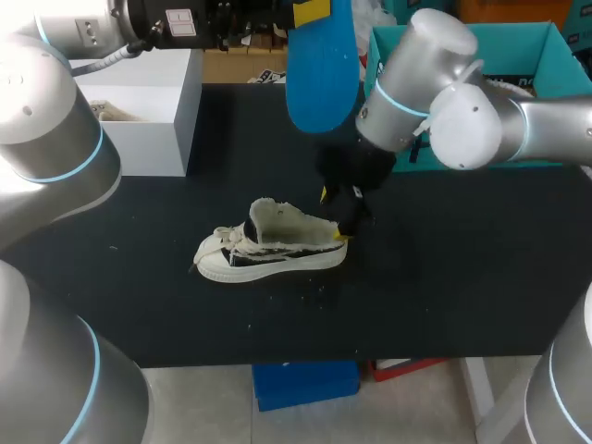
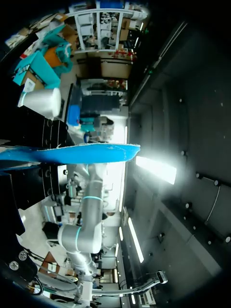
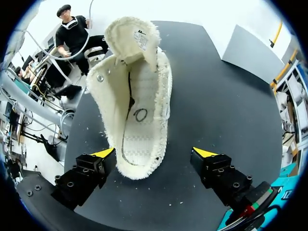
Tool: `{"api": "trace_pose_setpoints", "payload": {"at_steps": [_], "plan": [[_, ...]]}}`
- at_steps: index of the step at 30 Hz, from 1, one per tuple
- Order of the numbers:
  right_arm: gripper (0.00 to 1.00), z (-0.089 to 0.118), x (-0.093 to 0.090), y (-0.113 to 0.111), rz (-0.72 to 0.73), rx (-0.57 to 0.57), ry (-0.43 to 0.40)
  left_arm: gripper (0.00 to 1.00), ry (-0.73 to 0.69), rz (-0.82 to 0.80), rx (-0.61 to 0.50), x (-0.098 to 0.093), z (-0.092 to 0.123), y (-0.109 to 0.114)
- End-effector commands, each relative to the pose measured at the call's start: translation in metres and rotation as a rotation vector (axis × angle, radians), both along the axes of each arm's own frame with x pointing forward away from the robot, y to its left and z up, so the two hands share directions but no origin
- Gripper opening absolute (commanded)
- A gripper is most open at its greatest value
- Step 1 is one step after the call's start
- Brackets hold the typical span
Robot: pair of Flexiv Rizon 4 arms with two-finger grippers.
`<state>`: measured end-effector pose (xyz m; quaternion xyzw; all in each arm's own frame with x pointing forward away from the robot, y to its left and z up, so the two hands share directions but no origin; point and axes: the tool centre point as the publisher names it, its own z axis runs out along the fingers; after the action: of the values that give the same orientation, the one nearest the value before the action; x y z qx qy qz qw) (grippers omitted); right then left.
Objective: Take the shoe out of the shoebox, open the shoe tongue, remove and reinsert the insole, then place the shoe into the shoebox
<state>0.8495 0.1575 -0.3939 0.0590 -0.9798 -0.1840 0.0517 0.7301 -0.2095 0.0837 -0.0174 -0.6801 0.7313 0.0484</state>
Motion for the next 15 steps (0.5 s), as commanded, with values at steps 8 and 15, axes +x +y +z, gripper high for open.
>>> {"api": "trace_pose_setpoints", "payload": {"at_steps": [8,15], "plan": [[1.00,0.005,0.013,0.023,-0.012,-0.350,-0.045,0.00,0.000,0.002,0.002,0.000,0.000,-0.001],[0.94,0.001,0.008,0.042,-0.023,-0.349,-0.036,0.00,0.000,0.002,0.002,0.000,0.000,-0.001]]}}
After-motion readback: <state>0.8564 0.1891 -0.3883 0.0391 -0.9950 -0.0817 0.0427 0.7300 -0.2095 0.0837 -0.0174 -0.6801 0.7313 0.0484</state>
